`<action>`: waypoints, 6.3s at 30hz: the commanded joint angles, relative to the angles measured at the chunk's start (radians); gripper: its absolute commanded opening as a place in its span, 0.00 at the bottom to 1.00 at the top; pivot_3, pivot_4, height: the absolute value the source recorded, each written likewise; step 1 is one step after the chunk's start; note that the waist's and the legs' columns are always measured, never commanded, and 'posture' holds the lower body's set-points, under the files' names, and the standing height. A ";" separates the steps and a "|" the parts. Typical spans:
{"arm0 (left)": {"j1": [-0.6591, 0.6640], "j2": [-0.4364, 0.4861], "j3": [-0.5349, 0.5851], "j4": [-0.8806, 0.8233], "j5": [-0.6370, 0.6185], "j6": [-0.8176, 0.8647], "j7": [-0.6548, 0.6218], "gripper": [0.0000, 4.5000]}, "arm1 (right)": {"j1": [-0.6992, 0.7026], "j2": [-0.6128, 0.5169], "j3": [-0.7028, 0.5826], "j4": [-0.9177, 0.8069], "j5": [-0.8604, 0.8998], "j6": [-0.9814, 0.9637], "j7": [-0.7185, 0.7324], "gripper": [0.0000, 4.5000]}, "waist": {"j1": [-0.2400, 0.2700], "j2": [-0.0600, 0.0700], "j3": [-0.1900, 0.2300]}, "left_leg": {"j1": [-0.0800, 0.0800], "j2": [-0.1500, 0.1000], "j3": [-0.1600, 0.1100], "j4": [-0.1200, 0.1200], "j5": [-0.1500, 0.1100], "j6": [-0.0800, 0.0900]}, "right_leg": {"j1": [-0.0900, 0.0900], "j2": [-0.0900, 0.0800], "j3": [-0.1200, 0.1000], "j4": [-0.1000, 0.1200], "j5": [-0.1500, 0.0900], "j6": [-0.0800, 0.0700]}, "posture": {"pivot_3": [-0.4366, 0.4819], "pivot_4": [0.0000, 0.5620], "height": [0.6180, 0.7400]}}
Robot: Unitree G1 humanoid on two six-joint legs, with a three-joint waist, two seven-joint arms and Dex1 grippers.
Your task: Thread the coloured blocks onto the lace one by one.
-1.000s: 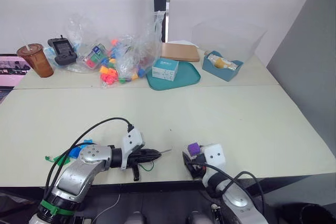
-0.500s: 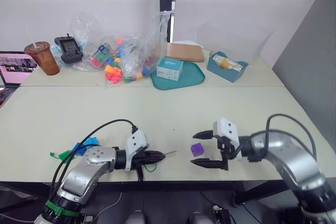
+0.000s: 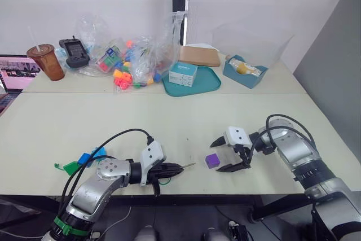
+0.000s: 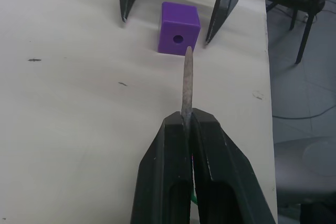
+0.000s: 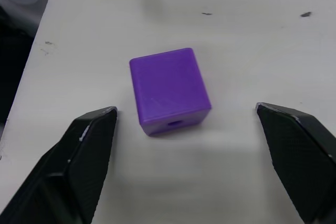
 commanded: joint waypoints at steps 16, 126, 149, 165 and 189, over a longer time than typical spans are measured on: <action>-0.094 -0.012 -0.042 -0.022 0.008 0.066 0.012 0.00 | 0.172 0.052 -0.022 -0.311 0.016 0.240 -0.108 0.26 | -0.002 0.000 0.000 | 0.001 0.000 -0.001 0.000 0.000 0.000 | 0.000 0.000 0.000 0.003 0.000 0.000 | 0.48 0.27 1.00; -0.243 -0.144 -0.239 0.098 0.207 0.021 -0.015 0.01 | 0.228 -0.007 0.028 -0.458 -0.064 0.369 -0.156 0.26 | 0.004 0.000 0.000 | 0.021 -0.001 -0.002 -0.001 -0.003 0.004 | 0.028 0.000 -0.002 -0.014 0.001 0.004 | 0.48 0.27 1.00; -0.248 -0.140 -0.155 0.029 0.109 0.139 -0.026 0.99 | 0.244 -0.001 0.012 -0.481 -0.055 0.390 -0.187 0.26 | 0.001 0.000 0.000 | 0.020 -0.001 -0.002 -0.001 -0.003 0.004 | 0.027 0.000 -0.002 -0.015 0.001 0.004 | 0.48 0.27 1.00; -0.307 -0.221 -0.274 0.200 0.204 0.031 0.004 1.00 | 0.311 -0.113 -0.180 -0.593 0.094 0.449 -0.202 0.99 | 0.013 0.000 0.000 | 0.009 -0.002 -0.002 0.000 -0.003 0.004 | 0.016 -0.001 -0.002 -0.012 0.001 0.004 | 0.48 0.27 1.00; -0.304 -0.160 -0.306 0.211 0.221 0.002 -0.116 0.27 | 0.303 -0.103 -0.081 -0.486 0.004 0.293 -0.217 0.45 | 0.011 0.000 0.000 | 0.009 -0.002 -0.002 0.000 -0.003 0.004 | 0.016 0.000 -0.002 -0.011 0.001 0.004 | 0.48 0.27 1.00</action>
